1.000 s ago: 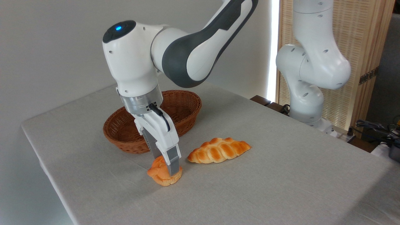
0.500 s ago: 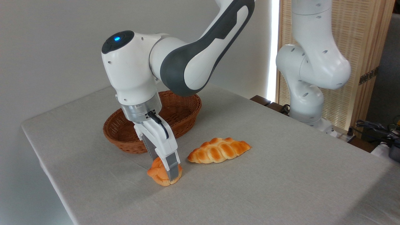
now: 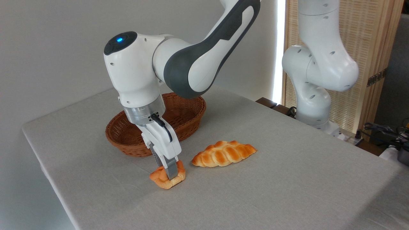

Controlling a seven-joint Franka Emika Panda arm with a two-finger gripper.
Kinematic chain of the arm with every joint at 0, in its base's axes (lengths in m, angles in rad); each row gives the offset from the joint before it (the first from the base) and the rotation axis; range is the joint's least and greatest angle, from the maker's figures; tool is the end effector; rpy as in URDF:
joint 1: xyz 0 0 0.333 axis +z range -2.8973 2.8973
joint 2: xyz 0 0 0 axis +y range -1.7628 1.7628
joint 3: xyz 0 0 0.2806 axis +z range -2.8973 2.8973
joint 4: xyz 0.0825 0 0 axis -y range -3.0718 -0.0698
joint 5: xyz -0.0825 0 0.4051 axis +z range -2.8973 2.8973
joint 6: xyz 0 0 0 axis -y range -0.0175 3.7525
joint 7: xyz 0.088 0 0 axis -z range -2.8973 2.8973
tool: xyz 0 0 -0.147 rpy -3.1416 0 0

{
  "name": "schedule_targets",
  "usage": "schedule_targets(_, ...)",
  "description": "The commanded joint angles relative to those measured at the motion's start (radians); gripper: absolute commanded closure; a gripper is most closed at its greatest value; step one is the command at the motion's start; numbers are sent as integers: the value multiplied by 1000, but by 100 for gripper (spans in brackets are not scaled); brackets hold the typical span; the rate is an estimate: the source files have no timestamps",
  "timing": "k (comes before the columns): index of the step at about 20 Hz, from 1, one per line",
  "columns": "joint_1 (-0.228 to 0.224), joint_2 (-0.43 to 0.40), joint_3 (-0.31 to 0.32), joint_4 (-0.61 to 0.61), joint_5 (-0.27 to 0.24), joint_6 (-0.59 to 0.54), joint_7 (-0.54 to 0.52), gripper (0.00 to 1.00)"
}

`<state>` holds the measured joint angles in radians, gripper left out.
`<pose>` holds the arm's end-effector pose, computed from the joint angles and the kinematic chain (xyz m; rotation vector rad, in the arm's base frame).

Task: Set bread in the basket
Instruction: 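Close the gripper on the round bread roll, then carry the roll over the basket and lower it inside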

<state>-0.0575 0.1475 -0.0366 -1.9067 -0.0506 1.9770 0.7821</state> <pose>0.5932 -0.0609 0.3300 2.7909 -1.2702 -0.0850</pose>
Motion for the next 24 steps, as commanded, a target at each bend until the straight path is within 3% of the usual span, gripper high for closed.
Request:
schedule_targets(1,1,-9,0,38,-8,-4,26,83)
schedule_targets(7,2,-16,-9,248,-20,-219,19,82)
schedule_targets(9,2,-29,-57,294,-25,-242,8,82)
schedule_targets(12,2,-26,-147,299,-45,-237,-107,81)
schedule_targets(14,2,-19,-210,290,-38,-231,-161,77)
schedule_targets(17,1,1,-255,278,-37,-213,-196,71)
schedule_targets(20,1,33,-298,249,-32,-127,-262,59)
schedule_targets(24,-1,47,-327,206,-32,-79,-271,2)
